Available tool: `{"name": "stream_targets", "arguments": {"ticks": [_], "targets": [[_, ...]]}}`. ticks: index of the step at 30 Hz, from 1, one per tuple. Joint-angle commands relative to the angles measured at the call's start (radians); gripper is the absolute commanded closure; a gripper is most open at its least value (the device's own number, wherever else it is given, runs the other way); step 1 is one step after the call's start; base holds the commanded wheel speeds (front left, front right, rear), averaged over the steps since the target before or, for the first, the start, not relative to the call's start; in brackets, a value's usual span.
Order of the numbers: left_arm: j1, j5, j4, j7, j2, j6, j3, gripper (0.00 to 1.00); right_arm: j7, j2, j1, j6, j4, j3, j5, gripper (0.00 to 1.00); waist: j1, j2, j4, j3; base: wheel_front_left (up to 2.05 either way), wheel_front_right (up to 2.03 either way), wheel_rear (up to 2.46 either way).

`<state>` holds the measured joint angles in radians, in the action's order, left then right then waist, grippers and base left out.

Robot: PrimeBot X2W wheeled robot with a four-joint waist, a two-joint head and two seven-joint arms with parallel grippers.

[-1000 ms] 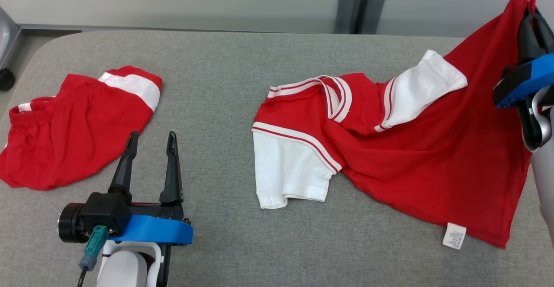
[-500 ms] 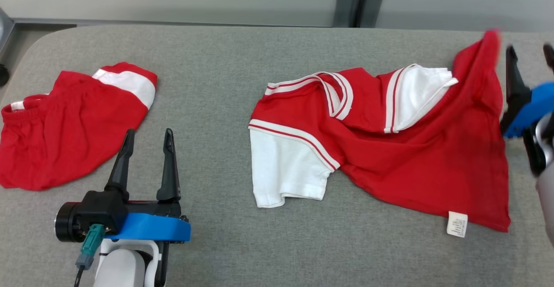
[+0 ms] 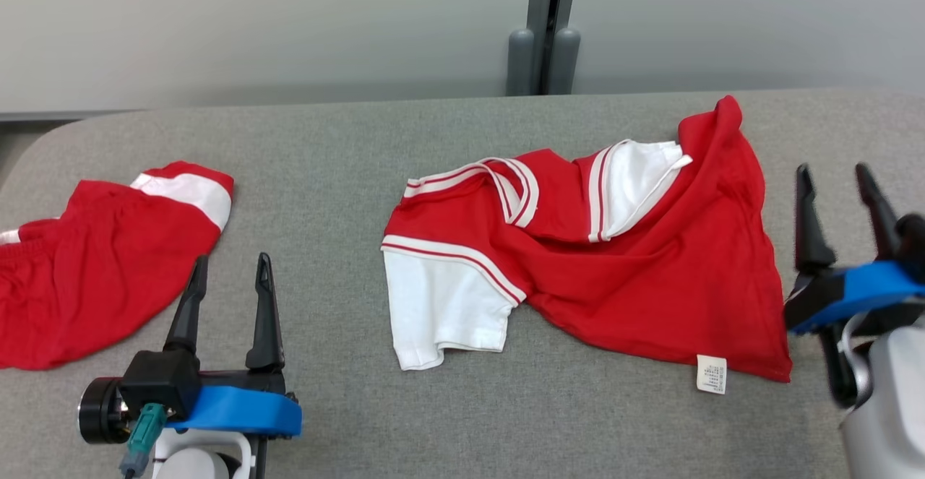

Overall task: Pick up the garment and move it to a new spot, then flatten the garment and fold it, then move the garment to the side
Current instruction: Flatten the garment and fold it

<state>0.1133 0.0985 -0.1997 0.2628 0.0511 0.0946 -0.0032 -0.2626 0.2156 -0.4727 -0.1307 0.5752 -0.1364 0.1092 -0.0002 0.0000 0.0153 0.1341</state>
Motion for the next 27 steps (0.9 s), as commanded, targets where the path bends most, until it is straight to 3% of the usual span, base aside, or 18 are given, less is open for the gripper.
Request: {"name": "stream_targets", "arguments": {"ticks": [1,13,21,27], "targets": [[-0.01,-0.005,-0.005,0.003,0.0,0.002,0.007,0.0,-0.003,-0.019,0.05,0.0,-0.038,0.009,0.01,0.0,0.0002,0.0,-0.012,-0.02,0.0,0.0,0.0],[-0.063,-0.022,-0.023,0.003,0.0,0.009,0.008,0.0,0.007,-0.147,0.348,0.0,-0.332,0.119,0.004,0.0,0.0002,0.0,-0.007,-0.081,0.0,0.0,0.0],[-0.068,-0.022,-0.028,0.003,-0.001,0.0,0.009,0.0,0.068,-0.165,0.51,0.0,-0.473,0.118,-0.021,0.0,0.0002,0.0,0.007,-0.093,0.0,0.0,0.0],[-0.08,-0.021,-0.027,0.003,-0.001,-0.002,0.013,0.0,0.095,-0.165,0.533,0.0,-0.506,0.113,-0.015,0.0,0.0002,0.0,0.001,-0.098,0.0,0.0,0.0]]}}
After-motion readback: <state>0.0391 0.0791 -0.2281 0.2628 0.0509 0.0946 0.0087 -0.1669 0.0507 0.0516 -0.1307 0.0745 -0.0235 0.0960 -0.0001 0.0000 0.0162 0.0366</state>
